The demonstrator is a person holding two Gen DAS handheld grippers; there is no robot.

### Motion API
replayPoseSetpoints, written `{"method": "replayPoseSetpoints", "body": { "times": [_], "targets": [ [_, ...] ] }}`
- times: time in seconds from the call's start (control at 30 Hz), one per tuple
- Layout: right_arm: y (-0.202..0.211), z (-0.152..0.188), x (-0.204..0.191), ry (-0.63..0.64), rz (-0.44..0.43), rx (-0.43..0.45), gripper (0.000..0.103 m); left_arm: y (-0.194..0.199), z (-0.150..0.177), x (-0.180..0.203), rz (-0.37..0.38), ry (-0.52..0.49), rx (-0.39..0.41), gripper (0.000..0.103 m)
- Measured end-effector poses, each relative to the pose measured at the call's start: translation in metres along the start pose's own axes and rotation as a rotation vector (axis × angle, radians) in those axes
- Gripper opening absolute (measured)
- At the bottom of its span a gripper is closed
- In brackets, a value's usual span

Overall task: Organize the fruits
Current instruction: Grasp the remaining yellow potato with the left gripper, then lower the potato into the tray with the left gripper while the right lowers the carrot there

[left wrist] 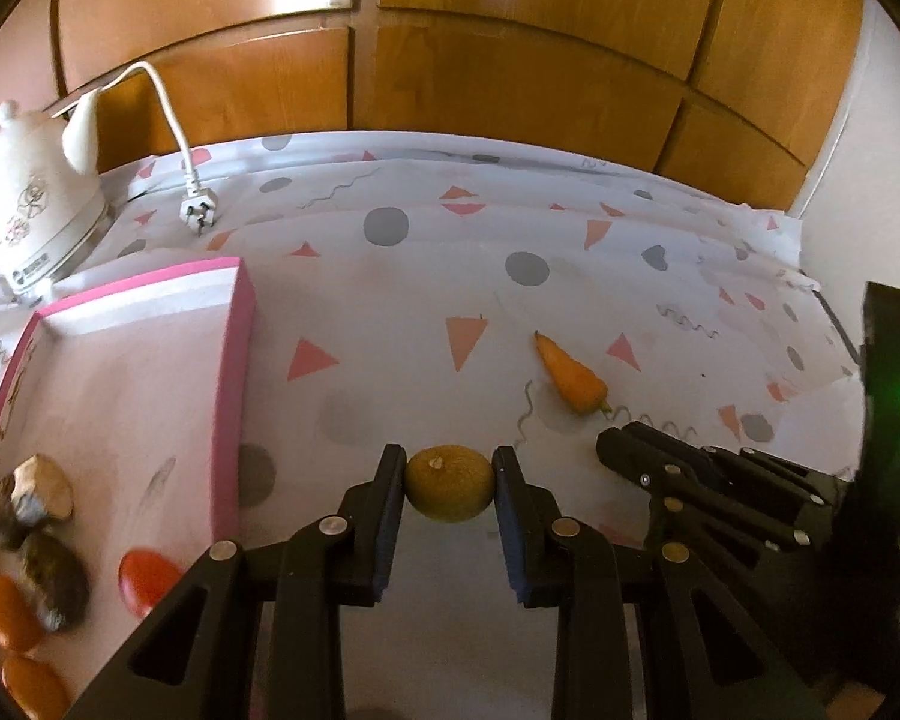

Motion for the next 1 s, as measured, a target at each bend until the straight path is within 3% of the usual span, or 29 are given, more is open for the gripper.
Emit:
{"method": "replayPoseSetpoints", "body": {
  "times": [0.07, 0.17, 0.23, 0.43, 0.47, 0.5, 0.7, 1.0],
  "targets": [
    [0.001, 0.002, 0.003, -0.029, -0.032, -0.007, 0.012, 0.004, 0.003, -0.001, 0.005, 0.01, 0.0, 0.029],
    [0.003, -0.003, 0.003, -0.048, -0.046, -0.005, 0.035, 0.012, 0.006, -0.002, 0.009, 0.012, 0.009, 0.029],
    [0.001, -0.011, 0.0, -0.032, -0.021, 0.006, 0.039, 0.017, 0.006, -0.003, 0.01, 0.013, 0.018, 0.029],
    [-0.023, -0.026, -0.016, 0.04, 0.01, -0.028, 0.038, 0.033, 0.005, -0.01, 0.001, 0.026, 0.045, 0.029],
    [-0.025, -0.027, -0.018, 0.065, 0.031, -0.031, 0.034, 0.035, 0.005, -0.012, 0.0, 0.031, 0.049, 0.029],
    [-0.025, -0.027, -0.019, 0.089, 0.059, -0.032, 0.021, 0.039, 0.005, -0.014, -0.002, 0.037, 0.055, 0.029],
    [-0.019, -0.018, -0.022, 0.112, 0.068, -0.033, 0.021, 0.055, 0.006, -0.027, -0.017, 0.057, 0.079, 0.029],
    [-0.005, -0.001, -0.032, 0.063, 0.014, -0.045, 0.021, 0.079, 0.014, -0.053, -0.049, 0.094, 0.117, 0.029]
  ]
}}
Point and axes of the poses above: each gripper's, at about its wrist camera, not at the fingertips, and y roughly against the way its jaws point, x to its right, z to its underside, the point moved 8 cm from there along -y, roughly the way its jaws point, and after that the axes turned 4 degrees about z, right-handed, at the moved point
